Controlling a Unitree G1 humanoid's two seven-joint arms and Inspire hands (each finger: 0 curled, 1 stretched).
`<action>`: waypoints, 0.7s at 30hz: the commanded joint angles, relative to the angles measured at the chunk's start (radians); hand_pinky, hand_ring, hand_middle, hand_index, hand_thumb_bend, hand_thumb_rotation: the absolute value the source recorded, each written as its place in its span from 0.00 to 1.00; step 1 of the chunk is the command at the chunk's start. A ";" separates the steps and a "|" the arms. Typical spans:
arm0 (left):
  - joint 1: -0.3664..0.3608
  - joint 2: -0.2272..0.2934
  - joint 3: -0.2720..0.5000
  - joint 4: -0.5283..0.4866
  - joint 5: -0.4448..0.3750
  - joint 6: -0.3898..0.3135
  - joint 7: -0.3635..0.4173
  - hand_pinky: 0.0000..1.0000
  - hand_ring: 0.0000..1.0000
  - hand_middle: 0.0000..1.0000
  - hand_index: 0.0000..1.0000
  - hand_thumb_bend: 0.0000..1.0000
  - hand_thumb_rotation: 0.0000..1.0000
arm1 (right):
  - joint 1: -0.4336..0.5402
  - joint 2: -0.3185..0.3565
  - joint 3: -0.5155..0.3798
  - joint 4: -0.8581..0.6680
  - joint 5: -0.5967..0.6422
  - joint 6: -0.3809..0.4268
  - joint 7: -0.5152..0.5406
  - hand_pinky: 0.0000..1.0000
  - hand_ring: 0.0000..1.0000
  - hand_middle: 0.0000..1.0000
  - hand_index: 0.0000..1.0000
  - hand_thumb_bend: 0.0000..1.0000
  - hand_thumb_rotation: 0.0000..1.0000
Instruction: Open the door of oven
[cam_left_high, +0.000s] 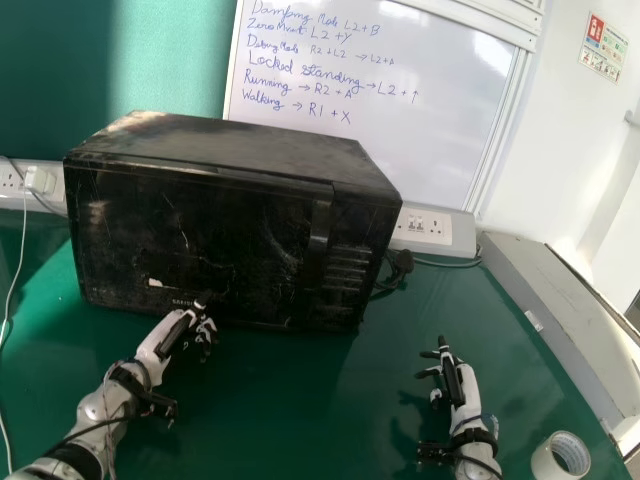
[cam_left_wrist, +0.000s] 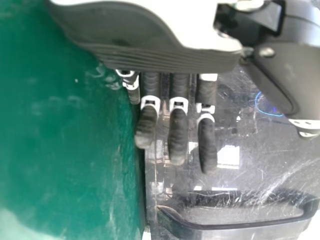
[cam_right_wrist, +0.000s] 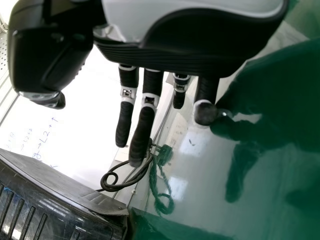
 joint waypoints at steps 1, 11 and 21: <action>0.011 -0.014 0.006 0.007 -0.005 0.019 -0.011 0.12 0.16 0.22 0.29 0.52 0.64 | 0.015 0.004 0.008 0.024 -0.016 0.028 -0.003 0.15 0.21 0.36 0.58 0.63 0.62; -0.007 -0.025 0.080 -0.013 -0.129 0.163 -0.200 0.16 0.21 0.28 0.38 0.47 0.58 | 0.021 0.007 0.005 0.022 -0.016 0.012 -0.008 0.16 0.22 0.35 0.59 0.68 0.68; 0.003 -0.030 0.080 -0.072 -0.161 0.258 -0.246 0.22 0.28 0.37 0.52 0.58 0.71 | 0.025 0.001 0.008 0.024 -0.020 0.000 -0.001 0.17 0.22 0.35 0.60 0.72 0.75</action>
